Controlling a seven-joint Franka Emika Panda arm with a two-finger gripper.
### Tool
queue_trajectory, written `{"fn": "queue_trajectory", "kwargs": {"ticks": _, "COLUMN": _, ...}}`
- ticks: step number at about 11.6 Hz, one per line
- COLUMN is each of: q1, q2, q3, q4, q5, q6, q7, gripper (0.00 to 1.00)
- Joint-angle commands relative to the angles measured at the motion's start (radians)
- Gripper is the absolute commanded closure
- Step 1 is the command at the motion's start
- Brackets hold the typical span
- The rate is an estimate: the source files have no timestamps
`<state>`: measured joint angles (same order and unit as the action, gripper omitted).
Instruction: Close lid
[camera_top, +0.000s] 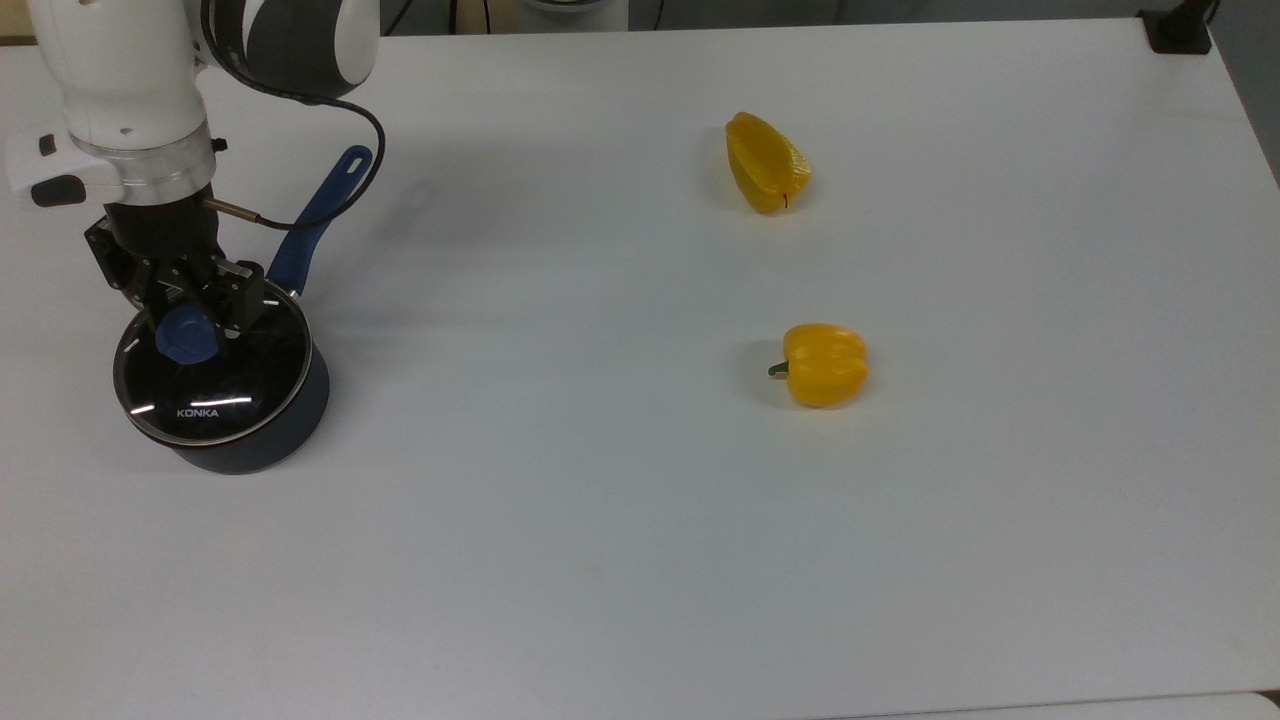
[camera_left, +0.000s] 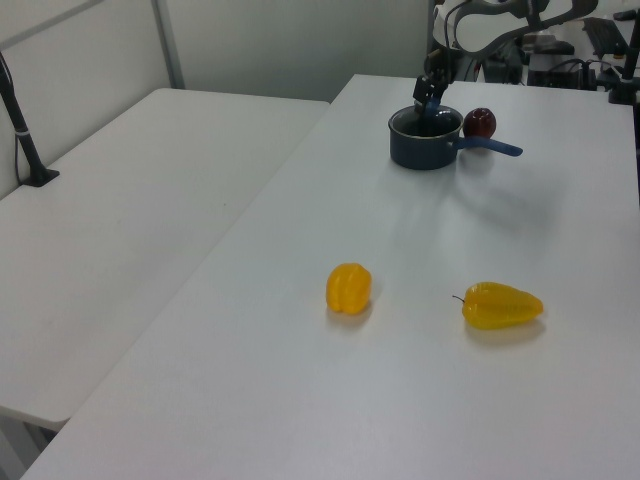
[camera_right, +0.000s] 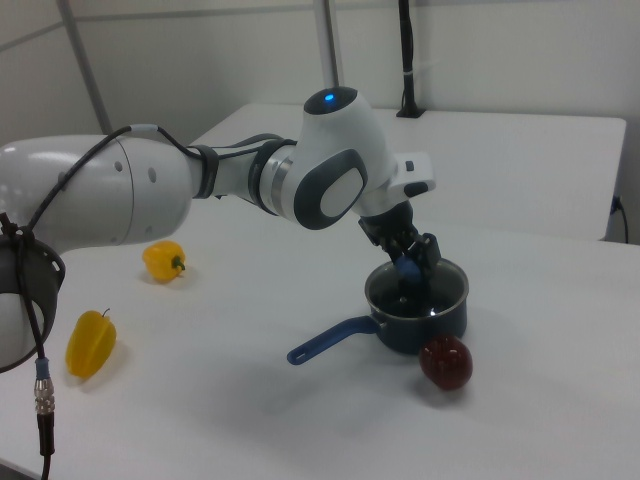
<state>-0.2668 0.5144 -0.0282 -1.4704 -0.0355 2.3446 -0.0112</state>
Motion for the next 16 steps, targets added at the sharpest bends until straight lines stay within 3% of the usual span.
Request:
{"fn": "queue_trajectory", "kwargs": {"ticks": 1, "q1": 0.008, "q2": -0.028, "q3": -0.004, "q4": -0.030, "q5": 0.020, "q6": -0.031, "q7": -0.010, "gripper": 0.00}}
{"fn": "queue_trajectory", "kwargs": {"ticks": 5, "q1": 0.029, "q2": -0.100, "q3": -0.007, "q4": -0.027, "q5": -0.001, "q6": -0.097, "q7": 0.019, "gripper": 0.00}}
{"fn": "queue_trajectory", "kwargs": {"ticks": 9, "q1": 0.188, "q2": -0.194, "q3": -0.006, "q4": -0.028, "q5": -0.107, "q6": -0.270, "q7": 0.198, "gripper": 0.00}}
{"fn": "queue_trajectory", "kwargs": {"ticks": 13, "q1": 0.339, "q2": -0.296, "q3": -0.004, "q4": -0.039, "q5": -0.097, "q6": -0.535, "q7": 0.204, "gripper": 0.00}}
{"fn": "queue_trajectory", "kwargs": {"ticks": 16, "q1": 0.382, "q2": -0.446, "q3": -0.002, "q4": -0.178, "q5": -0.092, "q6": -0.591, "q7": 0.200, "gripper": 0.00}}
